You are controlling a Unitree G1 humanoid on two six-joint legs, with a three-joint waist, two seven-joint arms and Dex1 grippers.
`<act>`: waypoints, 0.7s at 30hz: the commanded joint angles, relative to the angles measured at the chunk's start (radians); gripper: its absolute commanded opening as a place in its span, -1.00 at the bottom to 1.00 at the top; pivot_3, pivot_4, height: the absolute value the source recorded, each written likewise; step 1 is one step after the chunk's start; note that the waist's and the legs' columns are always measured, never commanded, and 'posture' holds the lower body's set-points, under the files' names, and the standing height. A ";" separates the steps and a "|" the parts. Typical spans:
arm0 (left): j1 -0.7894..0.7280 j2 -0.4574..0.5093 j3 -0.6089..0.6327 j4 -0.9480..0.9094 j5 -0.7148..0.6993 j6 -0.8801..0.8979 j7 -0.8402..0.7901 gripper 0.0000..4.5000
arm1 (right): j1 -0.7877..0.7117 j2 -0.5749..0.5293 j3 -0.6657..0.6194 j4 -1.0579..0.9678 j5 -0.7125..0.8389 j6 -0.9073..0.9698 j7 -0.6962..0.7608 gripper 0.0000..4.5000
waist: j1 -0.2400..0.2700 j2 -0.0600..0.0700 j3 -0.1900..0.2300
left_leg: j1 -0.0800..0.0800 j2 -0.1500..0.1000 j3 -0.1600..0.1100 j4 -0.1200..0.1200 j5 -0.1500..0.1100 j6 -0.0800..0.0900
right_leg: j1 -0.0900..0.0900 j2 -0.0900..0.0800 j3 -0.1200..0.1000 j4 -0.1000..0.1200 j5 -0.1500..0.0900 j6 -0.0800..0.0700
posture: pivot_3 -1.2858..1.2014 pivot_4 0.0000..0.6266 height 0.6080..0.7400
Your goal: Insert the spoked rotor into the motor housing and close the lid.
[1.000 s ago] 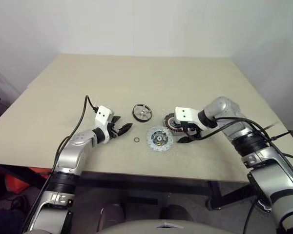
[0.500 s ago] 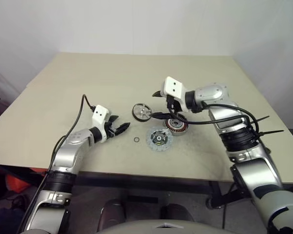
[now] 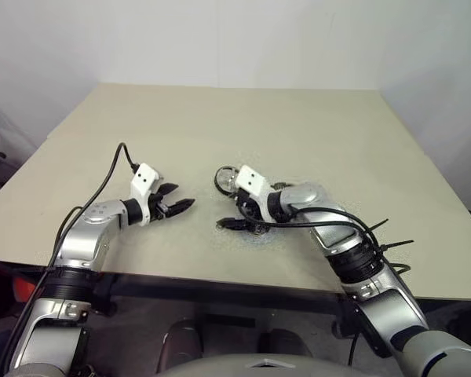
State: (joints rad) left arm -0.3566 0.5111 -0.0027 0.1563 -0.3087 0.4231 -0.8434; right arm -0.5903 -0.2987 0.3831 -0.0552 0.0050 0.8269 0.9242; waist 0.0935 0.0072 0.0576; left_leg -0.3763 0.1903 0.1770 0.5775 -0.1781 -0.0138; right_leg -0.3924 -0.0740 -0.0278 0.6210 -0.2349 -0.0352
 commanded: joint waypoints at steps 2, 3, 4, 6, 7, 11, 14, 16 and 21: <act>-0.011 -0.002 0.001 -0.033 -0.008 0.005 -0.006 0.69 | 0.002 -0.013 0.030 0.012 -0.002 -0.039 -0.028 0.91 | 0.001 0.000 0.000 | 0.000 0.000 0.000 0.000 0.000 0.000 | 0.000 0.000 0.000 -0.001 0.000 0.000 | 0.03 -1.00 1.00; -0.007 -0.003 -0.002 -0.039 -0.009 0.008 -0.006 0.69 | 0.008 -0.013 0.035 0.012 0.004 -0.039 -0.029 0.91 | 0.001 0.000 0.000 | 0.000 0.000 0.000 0.000 0.000 0.000 | 0.000 0.000 0.000 -0.001 0.000 0.000 | 0.03 -1.00 1.00; -0.005 -0.004 -0.003 -0.043 -0.009 0.011 -0.004 0.69 | 0.011 -0.012 0.039 0.009 0.011 -0.037 -0.029 0.91 | 0.001 0.000 0.000 | 0.000 0.000 0.000 0.000 0.000 0.000 | 0.000 0.000 0.000 -0.001 0.000 0.000 | 0.03 -1.00 1.00; -0.001 -0.002 -0.003 -0.048 -0.007 0.017 -0.002 0.69 | 0.011 -0.007 0.046 0.017 0.015 -0.043 -0.032 0.91 | 0.000 0.000 0.000 | 0.000 0.000 0.000 0.000 0.000 0.000 | 0.000 0.000 0.000 -0.001 0.000 0.000 | 0.03 -1.00 1.00; -0.001 -0.001 -0.003 -0.050 -0.007 0.020 -0.001 0.69 | 0.010 -0.007 0.049 0.021 0.016 -0.047 -0.033 0.91 | 0.000 0.000 0.000 | 0.000 0.000 0.000 0.000 0.000 0.000 | 0.000 0.000 0.000 -0.001 0.000 0.000 | 0.03 -1.00 1.00; -0.002 0.011 0.006 -0.060 -0.010 0.037 -0.001 0.69 | 0.009 0.000 0.074 0.049 0.007 -0.081 -0.040 0.91 | 0.001 0.000 0.000 | 0.000 0.000 0.000 0.000 0.001 -0.001 | 0.001 0.000 0.000 0.000 0.000 0.000 | 0.03 -1.00 1.00; 0.005 0.024 0.010 -0.077 -0.012 0.053 -0.004 0.69 | 0.011 0.017 0.092 0.070 0.001 -0.103 -0.053 0.91 | 0.001 0.000 0.000 | 0.000 0.000 0.000 0.000 0.001 -0.001 | 0.001 0.000 0.000 0.000 0.000 0.000 | 0.03 -1.00 1.00; 0.013 0.033 0.011 -0.089 -0.011 0.064 -0.004 0.69 | 0.017 0.028 0.102 0.079 0.000 -0.115 -0.062 0.91 | 0.000 0.000 0.000 | 0.000 0.000 0.000 0.000 0.001 -0.001 | 0.001 0.000 0.000 0.000 0.000 0.000 | 0.03 -1.00 1.00; 0.022 0.045 0.013 -0.114 -0.013 0.082 0.000 0.69 | 0.035 0.038 0.117 0.103 0.000 -0.145 -0.074 0.83 | 0.001 -0.001 0.000 | 0.000 0.000 0.000 0.000 0.001 -0.001 | 0.001 0.000 0.000 0.000 0.000 0.000 | 0.03 -1.00 1.00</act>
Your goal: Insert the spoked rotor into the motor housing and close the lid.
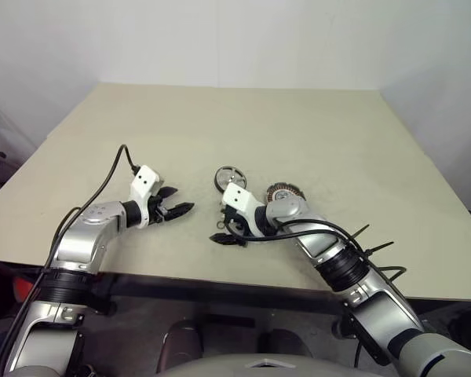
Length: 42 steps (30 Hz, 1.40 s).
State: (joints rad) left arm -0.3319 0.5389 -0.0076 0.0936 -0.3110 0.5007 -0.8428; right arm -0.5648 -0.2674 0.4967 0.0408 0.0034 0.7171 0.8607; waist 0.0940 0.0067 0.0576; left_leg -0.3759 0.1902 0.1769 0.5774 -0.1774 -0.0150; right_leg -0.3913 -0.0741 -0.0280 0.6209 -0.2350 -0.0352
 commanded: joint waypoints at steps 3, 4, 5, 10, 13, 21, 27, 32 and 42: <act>-0.001 0.024 0.021 -0.062 -0.010 0.012 0.001 0.69 | 0.018 0.004 0.013 0.032 -0.008 -0.063 -0.016 0.49 | 0.000 0.000 0.000 | 0.000 0.000 0.000 0.000 0.000 0.000 | 0.000 0.000 0.000 0.000 0.000 0.000 | 0.03 -1.00 1.00; -0.001 0.025 0.022 -0.063 -0.010 0.013 0.002 0.69 | 0.020 0.003 0.014 0.037 -0.009 -0.068 -0.016 0.32 | 0.000 0.000 0.000 | 0.000 0.000 0.000 0.000 0.000 0.000 | 0.000 0.000 0.000 0.000 0.000 0.000 | 0.03 -1.00 1.00; -0.001 0.026 0.022 -0.065 -0.010 0.014 0.003 0.69 | 0.021 0.001 0.015 0.041 -0.009 -0.073 -0.016 0.18 | 0.000 0.000 0.000 | 0.001 0.000 0.000 0.000 0.000 0.000 | 0.001 0.000 0.000 0.000 0.000 0.000 | 0.03 -1.00 1.00; -0.001 0.023 0.017 -0.069 -0.008 0.014 0.005 0.69 | 0.017 -0.010 0.019 0.077 -0.022 -0.108 -0.011 0.18 | 0.000 -0.001 0.000 | 0.003 0.000 0.000 0.000 0.000 0.000 | 0.002 0.000 0.000 0.001 0.000 0.000 | 0.03 -1.00 1.00; -0.007 0.018 0.013 -0.068 -0.008 0.015 0.007 0.69 | 0.012 -0.011 0.016 0.100 -0.020 -0.116 -0.003 0.18 | 0.000 -0.001 0.000 | 0.005 0.000 0.000 0.000 0.000 0.000 | 0.004 0.000 0.000 0.001 0.000 0.000 | 0.03 -1.00 1.00; -0.013 0.009 0.012 -0.066 -0.011 0.015 0.014 0.69 | -0.019 -0.012 0.011 0.218 -0.036 -0.174 0.005 -0.37 | -0.001 -0.001 -0.001 | 0.008 0.000 0.000 0.000 0.000 0.001 | 0.006 0.000 0.000 0.002 0.000 0.000 | 0.03 -1.00 1.00; -0.015 0.003 0.011 -0.061 -0.009 0.012 0.014 0.69 | -0.034 -0.010 0.008 0.257 -0.041 -0.204 0.010 -0.75 | -0.001 -0.001 -0.001 | 0.009 0.000 -0.001 0.000 0.000 0.000 | 0.007 0.000 0.000 0.003 0.000 0.000 | 0.03 -1.00 1.00; -0.019 0.001 0.009 -0.057 -0.006 0.009 0.014 0.69 | -0.036 -0.019 0.000 0.242 -0.035 -0.217 0.022 -0.75 | -0.001 -0.001 -0.001 | 0.009 0.000 -0.001 0.000 0.000 0.000 | 0.007 0.000 0.000 0.002 0.000 0.000 | 0.03 -1.00 1.00; -0.019 -0.028 -0.001 -0.048 -0.006 -0.006 0.018 0.69 | -0.085 -0.126 -0.136 0.007 0.018 -0.142 0.037 -0.75 | 0.002 -0.002 0.000 | 0.005 0.000 -0.001 0.000 0.001 -0.001 | 0.005 0.000 0.000 0.002 0.000 0.000 | 0.03 -1.00 1.00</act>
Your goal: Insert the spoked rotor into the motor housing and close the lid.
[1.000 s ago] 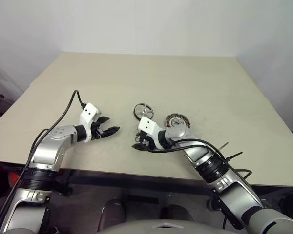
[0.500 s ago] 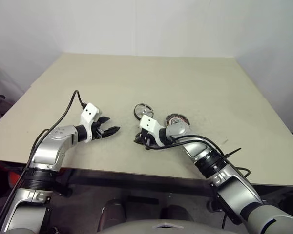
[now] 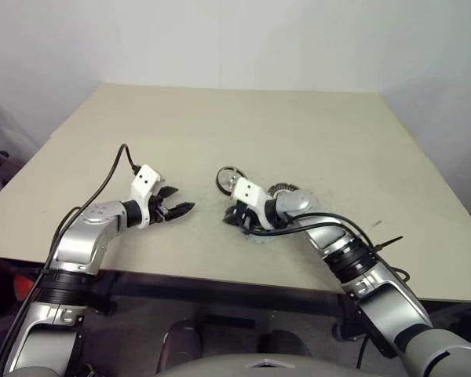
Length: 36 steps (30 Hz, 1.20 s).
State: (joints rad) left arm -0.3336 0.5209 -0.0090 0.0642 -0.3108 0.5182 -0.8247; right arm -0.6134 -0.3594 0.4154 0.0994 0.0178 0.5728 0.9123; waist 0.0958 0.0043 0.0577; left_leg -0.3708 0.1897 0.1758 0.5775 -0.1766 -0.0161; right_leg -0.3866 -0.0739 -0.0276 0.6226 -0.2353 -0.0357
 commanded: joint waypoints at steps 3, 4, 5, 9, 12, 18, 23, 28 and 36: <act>-0.026 -0.033 -0.003 -0.022 -0.015 -0.029 -0.007 0.69 | -0.059 -0.092 -0.109 -0.022 -0.007 0.002 -0.037 -0.75 | 0.000 0.000 0.000 | -0.001 0.000 0.000 0.000 0.000 0.000 | 0.000 0.000 0.000 -0.001 0.000 0.000 | 0.03 -1.00 1.00; -0.030 -0.040 -0.003 -0.023 -0.018 -0.029 -0.009 0.69 | -0.065 -0.110 -0.125 -0.007 -0.008 0.001 -0.044 -0.75 | 0.001 0.000 0.000 | -0.001 0.000 0.000 0.000 0.000 0.000 | 0.000 0.000 0.000 -0.001 0.000 0.000 | 0.03 -1.00 1.00; -0.034 -0.047 -0.004 -0.020 -0.018 -0.031 -0.008 0.69 | -0.069 -0.131 -0.140 0.014 -0.012 -0.005 -0.052 -0.75 | 0.001 0.000 0.000 | -0.001 0.000 0.000 0.000 0.000 0.000 | 0.000 0.000 0.000 -0.001 0.000 0.000 | 0.03 -1.00 1.00; -0.046 -0.065 -0.009 0.003 -0.005 -0.044 -0.006 0.69 | -0.073 -0.194 -0.185 0.067 -0.020 -0.020 -0.068 -0.75 | 0.001 -0.001 0.000 | 0.000 0.000 0.000 0.000 0.000 0.000 | 0.000 0.000 0.000 0.000 0.000 0.000 | 0.03 -1.00 1.00; -0.054 -0.075 -0.016 0.024 0.002 -0.059 -0.005 0.69 | -0.051 -0.228 -0.204 0.067 -0.017 -0.016 -0.067 -0.75 | -0.001 0.000 0.001 | 0.000 0.000 0.000 0.000 0.000 0.000 | 0.000 0.000 0.000 0.000 0.000 0.000 | 0.03 -1.00 1.00; -0.063 -0.077 -0.014 0.039 -0.002 -0.075 -0.010 0.69 | 0.029 -0.242 -0.204 -0.012 -0.001 0.026 -0.063 -0.75 | 0.001 0.000 0.001 | -0.001 0.000 0.001 0.000 -0.001 0.002 | -0.001 0.000 0.000 0.000 -0.001 -0.001 | 0.03 -1.00 1.00; -0.057 -0.078 -0.014 0.015 -0.021 -0.068 -0.030 0.69 | 0.105 -0.241 -0.196 -0.070 -0.003 0.056 -0.072 -0.75 | 0.002 0.000 0.001 | -0.001 0.000 0.001 0.001 -0.001 0.002 | 0.000 0.000 0.000 -0.001 -0.001 -0.001 | 0.03 -1.00 1.00; -0.058 -0.080 -0.018 0.017 -0.015 -0.071 -0.029 0.69 | 0.126 -0.233 -0.195 -0.060 -0.008 0.048 -0.087 -0.75 | 0.001 0.000 0.001 | 0.002 0.000 0.001 0.001 -0.002 0.004 | 0.002 0.000 0.000 0.000 -0.001 -0.001 | 0.03 -1.00 1.00; -0.067 -0.077 -0.020 0.029 -0.008 -0.075 -0.030 0.69 | 0.117 -0.233 -0.195 -0.020 -0.011 0.027 -0.092 -0.75 | 0.001 0.000 0.001 | 0.002 0.000 0.001 0.001 -0.002 0.004 | 0.002 0.000 0.000 0.000 -0.001 -0.001 | 0.03 -1.00 1.00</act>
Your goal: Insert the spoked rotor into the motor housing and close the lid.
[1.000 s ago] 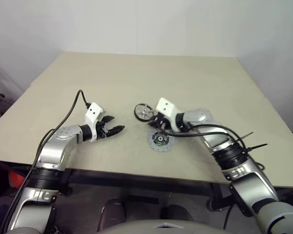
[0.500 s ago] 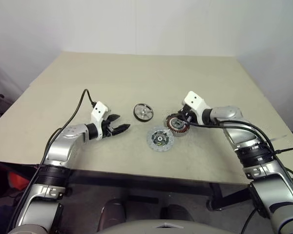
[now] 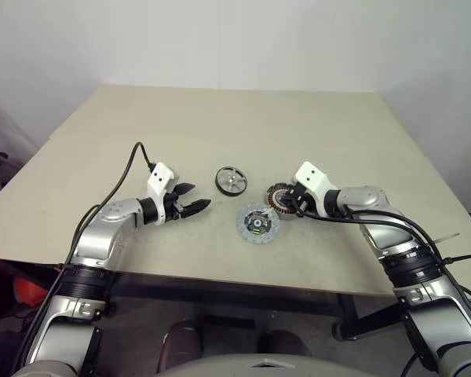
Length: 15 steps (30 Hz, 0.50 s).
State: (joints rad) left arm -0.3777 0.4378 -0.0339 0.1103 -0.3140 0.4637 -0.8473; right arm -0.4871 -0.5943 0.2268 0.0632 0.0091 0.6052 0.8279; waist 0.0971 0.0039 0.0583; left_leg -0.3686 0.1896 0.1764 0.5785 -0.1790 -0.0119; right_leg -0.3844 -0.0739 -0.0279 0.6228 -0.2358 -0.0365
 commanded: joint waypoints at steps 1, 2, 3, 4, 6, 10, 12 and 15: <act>-0.022 0.006 0.005 -0.018 -0.004 -0.020 -0.007 0.69 | -0.014 0.004 -0.007 0.022 -0.002 -0.006 -0.008 -0.75 | 0.000 0.000 0.000 | 0.000 0.000 0.000 0.000 0.000 0.000 | 0.000 0.000 0.000 0.000 0.000 0.000 | 0.03 -1.00 1.00; -0.021 0.006 0.005 -0.018 -0.004 -0.020 -0.007 0.69 | -0.020 0.006 -0.007 0.029 -0.001 -0.007 -0.008 -0.75 | 0.000 0.000 0.000 | 0.000 0.000 0.000 0.000 0.000 0.000 | 0.000 0.000 0.000 0.000 0.000 0.000 | 0.03 -1.00 1.00; -0.021 0.005 0.005 -0.018 -0.003 -0.019 -0.006 0.69 | -0.027 0.009 -0.007 0.037 0.000 -0.008 -0.006 -0.75 | 0.000 0.000 0.000 | 0.000 0.000 0.000 0.000 0.000 0.000 | 0.000 0.000 0.000 0.000 0.000 0.000 | 0.03 -1.00 1.00; -0.021 0.005 0.004 -0.017 -0.003 -0.019 -0.005 0.69 | -0.033 0.011 -0.006 0.045 0.001 -0.008 -0.003 -0.75 | 0.000 0.000 0.000 | 0.000 0.000 0.000 0.000 0.000 0.000 | 0.000 0.000 0.000 0.000 0.000 0.000 | 0.03 -1.00 1.00; -0.021 0.004 0.005 -0.016 -0.002 -0.018 -0.003 0.69 | -0.049 0.017 -0.006 0.063 -0.002 -0.012 -0.007 -0.43 | 0.000 0.000 0.000 | 0.000 0.000 0.000 0.001 0.000 0.000 | 0.000 0.000 0.000 0.000 0.000 0.000 | 0.03 -1.00 1.00; -0.018 0.005 0.008 -0.011 0.001 -0.020 0.001 0.69 | -0.062 0.017 0.000 0.082 -0.012 -0.027 -0.015 0.11 | 0.000 0.000 0.000 | 0.000 0.000 0.000 0.001 0.000 0.000 | 0.000 0.000 0.000 0.000 0.000 0.000 | 0.03 -1.00 1.00; -0.016 0.006 0.011 -0.009 0.002 -0.022 0.004 0.69 | -0.064 0.016 0.001 0.082 -0.014 -0.033 -0.016 0.24 | 0.000 0.000 0.000 | 0.000 0.000 0.000 0.001 0.000 0.000 | 0.000 0.000 0.000 0.000 0.000 0.000 | 0.03 -1.00 1.00; -0.011 0.007 0.012 -0.008 0.003 -0.024 0.007 0.69 | -0.067 0.018 -0.005 0.069 -0.004 -0.036 -0.011 0.24 | -0.001 0.000 0.000 | -0.001 0.000 0.000 0.001 0.000 0.000 | 0.000 0.000 0.000 0.000 0.000 0.000 | 0.03 -1.00 1.00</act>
State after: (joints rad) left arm -0.3784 0.4378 -0.0341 0.1150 -0.3091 0.4618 -0.8422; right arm -0.5392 -0.5795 0.2273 0.1432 0.0023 0.5765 0.8130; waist 0.0965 0.0040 0.0584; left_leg -0.3694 0.1895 0.1764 0.5791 -0.1790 -0.0118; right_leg -0.3849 -0.0739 -0.0280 0.6228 -0.2358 -0.0366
